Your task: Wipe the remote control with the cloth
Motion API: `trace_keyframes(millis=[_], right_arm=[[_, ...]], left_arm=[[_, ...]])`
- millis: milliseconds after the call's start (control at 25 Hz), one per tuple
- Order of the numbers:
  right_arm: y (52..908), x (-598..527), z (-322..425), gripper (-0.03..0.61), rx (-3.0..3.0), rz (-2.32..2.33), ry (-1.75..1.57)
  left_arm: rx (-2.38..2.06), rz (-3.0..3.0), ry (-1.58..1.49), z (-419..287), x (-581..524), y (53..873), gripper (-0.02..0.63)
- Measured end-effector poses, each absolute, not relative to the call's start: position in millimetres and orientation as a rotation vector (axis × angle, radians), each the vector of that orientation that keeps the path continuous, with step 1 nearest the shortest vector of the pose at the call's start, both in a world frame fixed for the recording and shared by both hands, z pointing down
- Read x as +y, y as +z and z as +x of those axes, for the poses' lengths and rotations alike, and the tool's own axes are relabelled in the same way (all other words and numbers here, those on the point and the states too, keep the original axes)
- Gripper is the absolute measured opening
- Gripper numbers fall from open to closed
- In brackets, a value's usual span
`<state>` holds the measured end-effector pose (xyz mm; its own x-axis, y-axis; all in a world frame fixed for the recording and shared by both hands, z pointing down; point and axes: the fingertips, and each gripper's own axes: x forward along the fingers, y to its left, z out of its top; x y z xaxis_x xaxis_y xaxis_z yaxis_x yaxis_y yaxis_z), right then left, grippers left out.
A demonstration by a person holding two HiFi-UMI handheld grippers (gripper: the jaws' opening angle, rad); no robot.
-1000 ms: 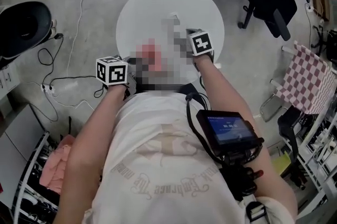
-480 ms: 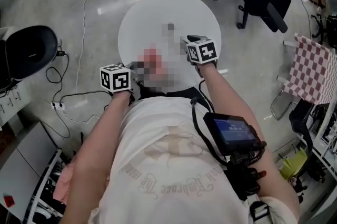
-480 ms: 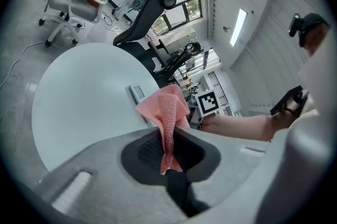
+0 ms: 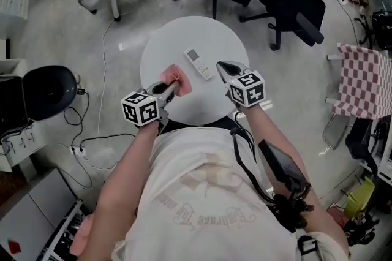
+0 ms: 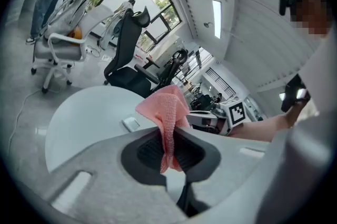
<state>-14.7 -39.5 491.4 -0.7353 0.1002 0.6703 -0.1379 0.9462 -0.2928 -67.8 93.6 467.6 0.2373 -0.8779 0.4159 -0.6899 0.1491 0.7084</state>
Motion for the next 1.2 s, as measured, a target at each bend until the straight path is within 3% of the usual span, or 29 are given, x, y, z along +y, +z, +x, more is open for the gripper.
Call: trace_keyframes(millis=[400,1200], right_arm=[[401.4,-29.3,2.4,0.005,-2.640,-0.103,0.351],[394.4,-26.8,36.4,0.005,-2.696,-0.280,0.341]], left_arm=[[-1.720,1.688,-0.158,-58.9,85.5,416.6,0.020],[-1.870,1.607,-0.175,-8.3,95.6,410.0,0.020]])
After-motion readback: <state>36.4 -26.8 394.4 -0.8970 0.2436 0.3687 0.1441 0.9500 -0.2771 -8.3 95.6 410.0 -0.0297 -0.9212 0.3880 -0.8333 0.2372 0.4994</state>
